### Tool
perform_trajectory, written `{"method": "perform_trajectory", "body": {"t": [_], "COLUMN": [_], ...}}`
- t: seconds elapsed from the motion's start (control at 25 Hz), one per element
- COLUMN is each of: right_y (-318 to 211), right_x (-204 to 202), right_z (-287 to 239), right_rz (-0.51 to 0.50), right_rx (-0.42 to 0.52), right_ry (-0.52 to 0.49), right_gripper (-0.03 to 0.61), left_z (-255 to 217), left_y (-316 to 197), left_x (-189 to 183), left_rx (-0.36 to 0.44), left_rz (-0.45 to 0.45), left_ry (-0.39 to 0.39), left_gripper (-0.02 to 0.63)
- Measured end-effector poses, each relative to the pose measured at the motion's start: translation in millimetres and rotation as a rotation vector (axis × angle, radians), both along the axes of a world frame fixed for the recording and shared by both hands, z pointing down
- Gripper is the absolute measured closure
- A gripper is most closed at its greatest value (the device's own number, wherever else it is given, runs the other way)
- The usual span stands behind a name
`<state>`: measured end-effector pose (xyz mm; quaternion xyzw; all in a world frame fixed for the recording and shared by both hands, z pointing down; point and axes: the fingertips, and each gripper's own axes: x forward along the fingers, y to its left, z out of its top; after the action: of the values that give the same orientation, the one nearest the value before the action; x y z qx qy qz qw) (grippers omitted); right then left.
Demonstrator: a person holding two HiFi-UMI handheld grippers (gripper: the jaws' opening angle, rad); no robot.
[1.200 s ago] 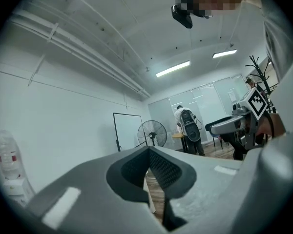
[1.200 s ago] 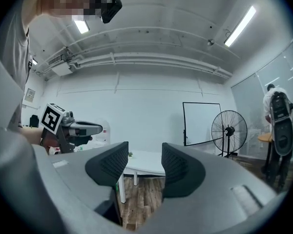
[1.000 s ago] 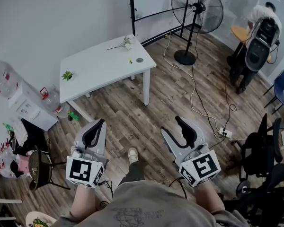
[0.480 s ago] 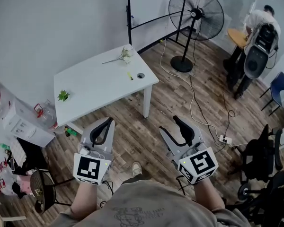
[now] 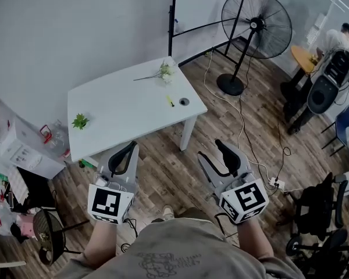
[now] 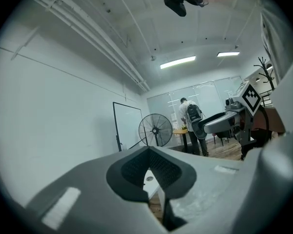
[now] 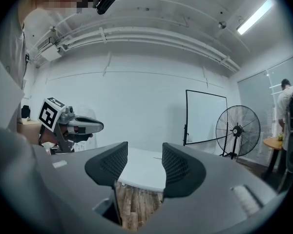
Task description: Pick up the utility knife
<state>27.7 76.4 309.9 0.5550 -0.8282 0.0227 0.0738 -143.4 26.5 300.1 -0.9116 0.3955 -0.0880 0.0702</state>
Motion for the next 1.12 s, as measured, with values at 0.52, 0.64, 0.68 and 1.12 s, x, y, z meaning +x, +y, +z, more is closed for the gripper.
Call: {"method": "perform_trajectory", "body": {"t": [0.52, 0.64, 0.68, 1.12], "right_y": [-103, -145, -160, -303], "right_x": [43, 56, 62, 115], "right_z": [45, 48, 50, 72], "right_rz": [-0.046, -0.064, -0.069, -0.169], "right_rx": [-0.085, -0.088, -0.090, -0.164], "right_ry": [-0.102, -0.103, -0.103, -0.094], "right_gripper": [0.342, 0.342, 0.342, 0.345], "left_z": [19, 24, 25, 30], "left_y": [-97, -131, -142, -262], "left_x": [36, 49, 54, 115], "left_rx": [0.000, -0.022, -0.029, -0.065], "left_rz": [-0.076, -0.096, -0.102, -0.180], "left_ry": [-0.022, -0.021, -0.023, -0.067], "left_gripper": [0.614, 0.614, 0.614, 0.614]}}
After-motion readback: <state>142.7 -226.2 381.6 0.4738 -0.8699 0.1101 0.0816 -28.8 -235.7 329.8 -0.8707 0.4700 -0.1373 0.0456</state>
